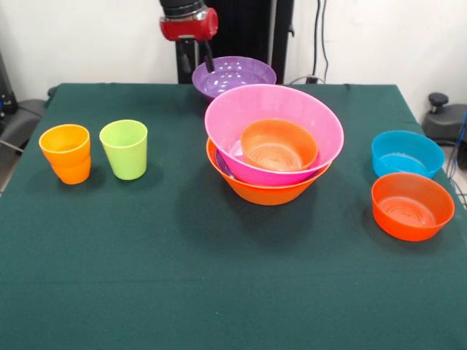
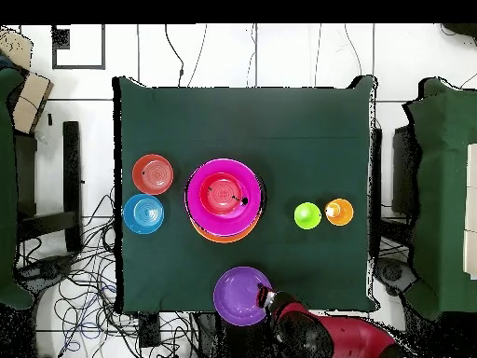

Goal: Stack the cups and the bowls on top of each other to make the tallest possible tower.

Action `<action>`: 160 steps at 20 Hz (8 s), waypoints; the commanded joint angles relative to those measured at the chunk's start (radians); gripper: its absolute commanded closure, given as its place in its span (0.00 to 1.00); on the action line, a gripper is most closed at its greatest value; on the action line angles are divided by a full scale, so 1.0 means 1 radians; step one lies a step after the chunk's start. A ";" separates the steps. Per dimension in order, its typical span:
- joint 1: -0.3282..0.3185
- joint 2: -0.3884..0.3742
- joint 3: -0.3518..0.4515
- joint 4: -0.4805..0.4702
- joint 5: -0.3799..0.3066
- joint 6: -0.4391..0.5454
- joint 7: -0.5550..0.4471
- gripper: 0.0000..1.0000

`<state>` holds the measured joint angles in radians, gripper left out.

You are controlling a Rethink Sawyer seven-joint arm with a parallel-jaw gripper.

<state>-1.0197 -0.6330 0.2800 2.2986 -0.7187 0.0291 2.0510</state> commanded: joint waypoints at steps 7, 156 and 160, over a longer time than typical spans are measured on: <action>-0.009 0.011 0.117 -0.053 -0.022 0.126 -0.021 0.00; 0.032 0.048 0.352 -0.422 -0.077 0.471 -0.186 0.00; 0.034 0.048 0.349 -0.421 -0.084 0.467 -0.173 0.00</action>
<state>-1.0056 -0.5942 0.5795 1.9479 -0.7689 0.4341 2.0510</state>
